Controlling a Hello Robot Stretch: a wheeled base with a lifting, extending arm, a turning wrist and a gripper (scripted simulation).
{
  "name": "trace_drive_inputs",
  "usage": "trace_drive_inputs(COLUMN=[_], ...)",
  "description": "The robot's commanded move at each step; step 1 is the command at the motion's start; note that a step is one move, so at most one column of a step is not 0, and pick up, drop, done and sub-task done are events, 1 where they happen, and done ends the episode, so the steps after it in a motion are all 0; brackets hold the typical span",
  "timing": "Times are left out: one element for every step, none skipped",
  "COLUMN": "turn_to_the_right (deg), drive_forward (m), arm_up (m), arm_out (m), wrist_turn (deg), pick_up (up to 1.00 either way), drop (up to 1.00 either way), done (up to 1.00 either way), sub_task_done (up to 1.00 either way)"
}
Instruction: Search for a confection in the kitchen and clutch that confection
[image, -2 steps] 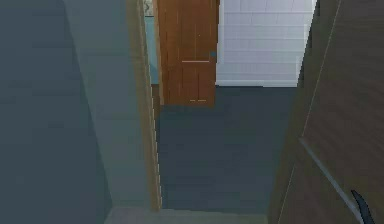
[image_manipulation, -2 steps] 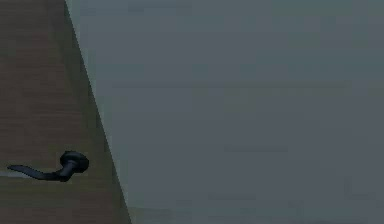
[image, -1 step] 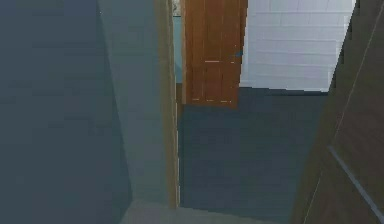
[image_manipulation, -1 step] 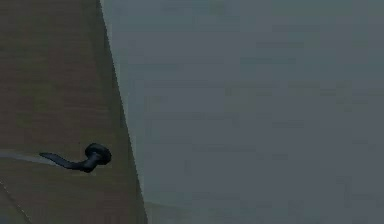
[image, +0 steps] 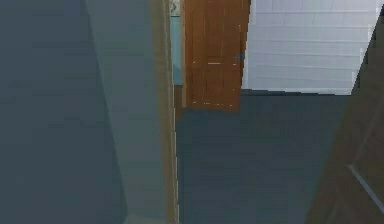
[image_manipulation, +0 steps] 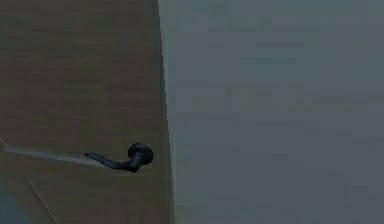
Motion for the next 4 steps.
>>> trace_drive_inputs(turn_to_the_right=[-15.0, 0.0, 45.0, 18.0], drive_forward=[0.00, 0.65, 0.00, 0.00], arm_up=[0.00, 0.00, 0.00, 0.00], arm_out=[0.00, 0.00, 0.00, 0.00], wrist_turn=[0.0, 0.0, 0.0, 0.0], pick_up=[0.00, 0.00, 0.00, 0.00], drop=[0.00, 0.00, 0.00, 0.00], done=[0.00, 0.00, 0.00, 0.00], sub_task_done=[0.00, 0.00, 0.00, 0.00])
